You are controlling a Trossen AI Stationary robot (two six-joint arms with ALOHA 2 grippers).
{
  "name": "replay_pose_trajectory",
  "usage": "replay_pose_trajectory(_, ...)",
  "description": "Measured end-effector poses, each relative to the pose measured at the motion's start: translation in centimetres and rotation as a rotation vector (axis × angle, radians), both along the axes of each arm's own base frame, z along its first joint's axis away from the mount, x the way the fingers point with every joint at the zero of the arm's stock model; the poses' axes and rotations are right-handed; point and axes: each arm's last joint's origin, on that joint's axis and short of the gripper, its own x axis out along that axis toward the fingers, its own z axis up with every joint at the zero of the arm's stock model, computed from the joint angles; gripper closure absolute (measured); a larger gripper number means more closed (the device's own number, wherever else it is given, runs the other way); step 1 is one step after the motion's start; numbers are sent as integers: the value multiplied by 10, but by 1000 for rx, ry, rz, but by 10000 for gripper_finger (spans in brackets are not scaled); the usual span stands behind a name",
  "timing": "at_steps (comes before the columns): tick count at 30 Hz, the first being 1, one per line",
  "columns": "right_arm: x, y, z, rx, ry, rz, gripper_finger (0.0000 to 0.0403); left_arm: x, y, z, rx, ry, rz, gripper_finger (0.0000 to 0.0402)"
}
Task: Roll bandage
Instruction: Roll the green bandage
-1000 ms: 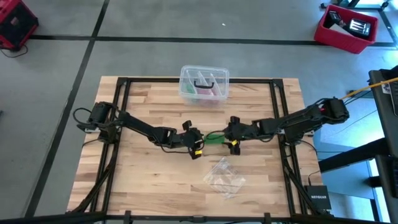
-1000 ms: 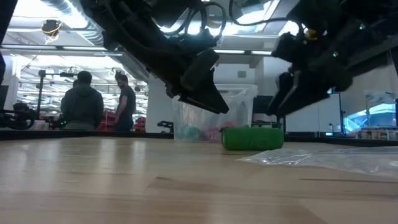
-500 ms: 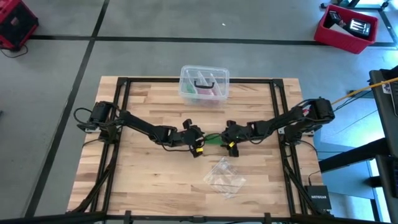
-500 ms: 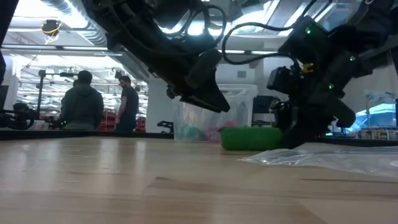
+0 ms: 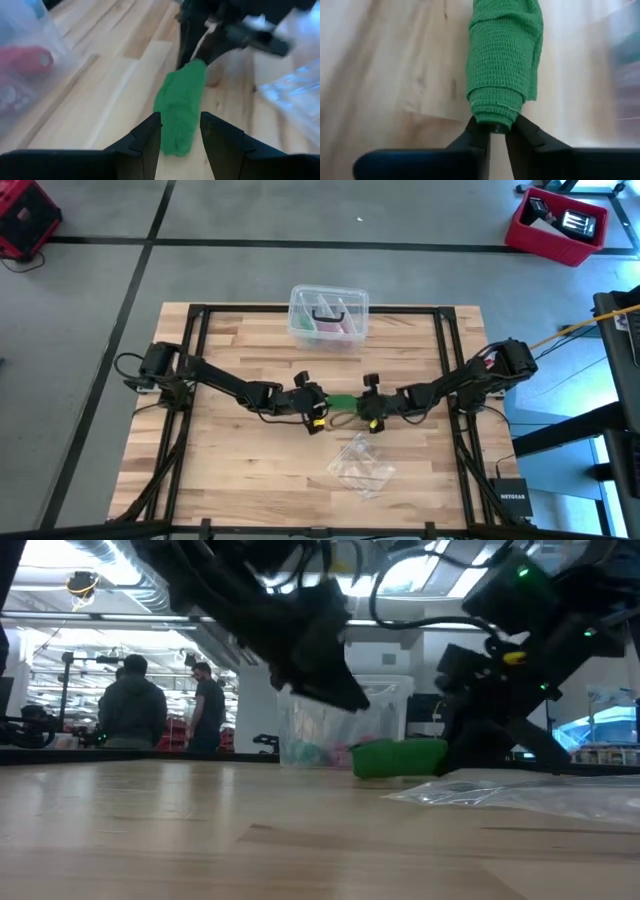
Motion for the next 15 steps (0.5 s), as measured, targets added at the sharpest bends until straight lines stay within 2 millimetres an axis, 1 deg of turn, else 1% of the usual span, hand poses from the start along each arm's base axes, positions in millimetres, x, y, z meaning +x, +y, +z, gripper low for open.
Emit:
replay_pose_trajectory(4, -4, 16, 4, -331, 14, 59, 348, -2, 0, 14, -25, -34, -47, 270)
replay_pose_trajectory(6, -3, 22, 7, -407, -10, 83, 349, -2, 3, 15, -55, -40, -57, 270)
replay_pose_trajectory(8, -2, 27, 10, -411, -40, 115, 352, -1, 8, 15, -101, -45, -58, 270)
replay_pose_trajectory(11, 0, 34, 12, -380, -81, 152, 355, 1, 17, 6, -186, -23, -64, 270)
replay_pose_trajectory(13, -1, 34, 11, -382, -79, 150, 354, 3, 23, -1, -241, -5, -62, 270)
replay_pose_trajectory(15, 0, 33, 11, -379, -78, 146, 352, 3, 28, -2, -287, -1, -63, 270)
